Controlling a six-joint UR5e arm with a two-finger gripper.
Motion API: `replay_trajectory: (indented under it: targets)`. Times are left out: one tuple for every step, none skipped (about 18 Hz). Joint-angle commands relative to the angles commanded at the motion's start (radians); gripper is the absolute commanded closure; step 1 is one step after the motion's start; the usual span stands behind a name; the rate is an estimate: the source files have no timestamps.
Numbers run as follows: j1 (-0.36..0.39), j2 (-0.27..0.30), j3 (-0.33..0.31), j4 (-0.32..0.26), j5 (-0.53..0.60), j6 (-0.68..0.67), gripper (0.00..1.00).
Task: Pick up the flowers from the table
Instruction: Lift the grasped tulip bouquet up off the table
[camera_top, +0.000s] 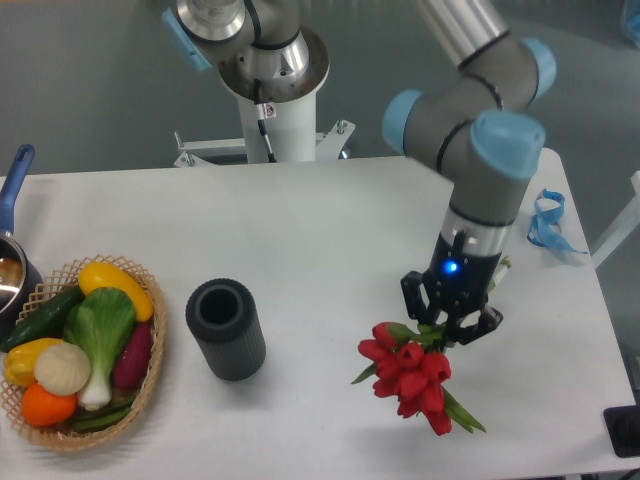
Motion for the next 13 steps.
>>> replay_trajectory:
  targets:
    - [0.002, 0.014, 0.000, 0.000, -0.052, -0.017, 0.82]
    - [0.003, 0.026, -0.002, 0.000, -0.098, -0.041, 0.82]
    - [0.008, 0.038, -0.002, 0.000, -0.129, -0.070, 0.82]
    - [0.021, 0.051, -0.002, 0.000, -0.143, -0.097, 0.82]
    - [0.028, 0.054, -0.003, 0.002, -0.152, -0.098, 0.82]
    - [0.029, 0.054, 0.002, 0.002, -0.163, -0.098, 0.82]
    - [0.031, 0.054, 0.006, 0.002, -0.174, -0.100, 0.82]
    - [0.031, 0.052, 0.012, 0.002, -0.183, -0.100, 0.82]
    - [0.038, 0.054, 0.012, 0.002, -0.186, -0.100, 0.82]
    - [0.043, 0.057, 0.012, 0.002, -0.192, -0.100, 0.82]
    - [0.049, 0.060, 0.012, 0.002, -0.207, -0.100, 0.82]
    - [0.063, 0.062, 0.014, 0.002, -0.229, -0.100, 0.82]
    - [0.074, 0.066, 0.014, 0.002, -0.253, -0.101, 0.82]
